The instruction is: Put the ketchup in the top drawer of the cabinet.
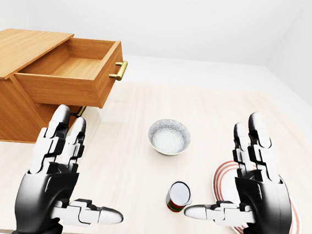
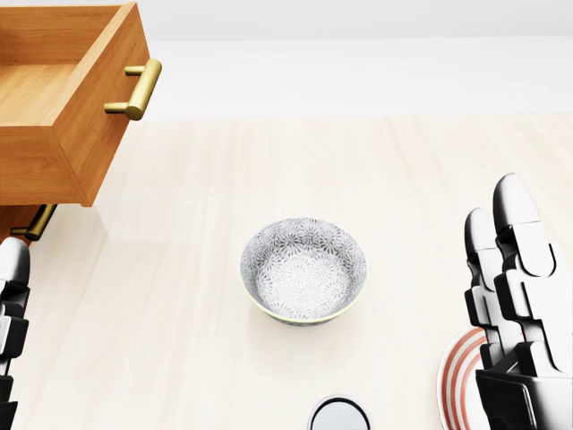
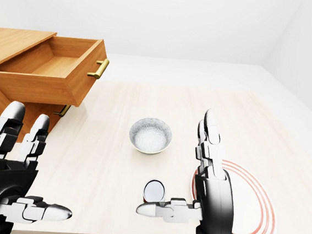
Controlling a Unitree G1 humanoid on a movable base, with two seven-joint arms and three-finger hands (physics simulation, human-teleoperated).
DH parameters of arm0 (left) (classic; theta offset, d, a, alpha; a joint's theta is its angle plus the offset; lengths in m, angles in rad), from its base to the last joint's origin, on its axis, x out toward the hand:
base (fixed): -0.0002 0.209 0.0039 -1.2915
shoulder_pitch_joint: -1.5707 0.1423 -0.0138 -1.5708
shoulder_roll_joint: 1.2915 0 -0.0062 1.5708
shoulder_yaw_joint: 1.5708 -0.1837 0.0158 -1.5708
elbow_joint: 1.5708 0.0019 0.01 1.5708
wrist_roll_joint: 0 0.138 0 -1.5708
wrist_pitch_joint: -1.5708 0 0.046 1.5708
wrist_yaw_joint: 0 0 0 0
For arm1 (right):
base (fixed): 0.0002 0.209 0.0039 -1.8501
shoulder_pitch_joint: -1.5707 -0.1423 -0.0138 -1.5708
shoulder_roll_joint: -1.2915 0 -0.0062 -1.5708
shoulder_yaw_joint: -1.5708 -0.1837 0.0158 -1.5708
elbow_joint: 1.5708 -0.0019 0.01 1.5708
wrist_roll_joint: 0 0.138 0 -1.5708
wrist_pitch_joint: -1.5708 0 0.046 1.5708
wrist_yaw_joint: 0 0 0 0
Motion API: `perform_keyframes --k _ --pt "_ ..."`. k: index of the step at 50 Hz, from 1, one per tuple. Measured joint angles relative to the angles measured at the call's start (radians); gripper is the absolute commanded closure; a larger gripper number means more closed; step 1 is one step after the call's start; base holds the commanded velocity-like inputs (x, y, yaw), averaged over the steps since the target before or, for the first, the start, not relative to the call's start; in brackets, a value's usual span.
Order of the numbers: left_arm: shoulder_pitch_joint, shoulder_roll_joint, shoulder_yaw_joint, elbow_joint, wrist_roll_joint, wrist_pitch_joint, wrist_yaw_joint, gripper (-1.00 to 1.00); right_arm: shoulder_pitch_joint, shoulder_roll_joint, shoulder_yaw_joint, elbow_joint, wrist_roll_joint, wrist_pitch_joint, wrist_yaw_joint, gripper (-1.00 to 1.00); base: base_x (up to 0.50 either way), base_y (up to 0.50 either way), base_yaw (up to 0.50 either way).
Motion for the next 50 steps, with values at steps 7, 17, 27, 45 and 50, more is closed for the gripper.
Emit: perform_keyframes --k 7,17,27,45,50 --pt "0.000 0.000 0.003 -0.003 -0.004 0.000 -0.001 -1.00 -0.001 0.006 -0.006 0.004 -0.004 0.000 0.000 -1.00 0.46 0.00 0.00" --pt "-0.003 -0.003 0.010 -0.006 -0.008 0.000 -0.004 -1.00 -0.012 0.013 -0.012 0.011 -0.017 0.000 -0.010 -1.00 0.00 0.00 0.00" --pt "-0.004 -0.008 0.018 -0.010 -0.013 0.000 -0.010 -1.00 -0.015 0.013 -0.009 0.017 -0.062 0.000 -0.019 -1.00 0.00 0.48 0.00" --pt "-0.004 -0.012 0.027 -0.015 -0.019 0.000 -0.016 -1.00 -0.014 0.015 -0.007 0.017 -0.069 0.000 -0.021 -1.00 0.00 0.50 0.00" --pt "-0.004 -0.014 0.029 -0.016 -0.019 0.000 -0.017 -1.00 -0.013 0.014 -0.006 0.016 -0.069 0.000 -0.022 -1.00 0.00 0.50 0.00"
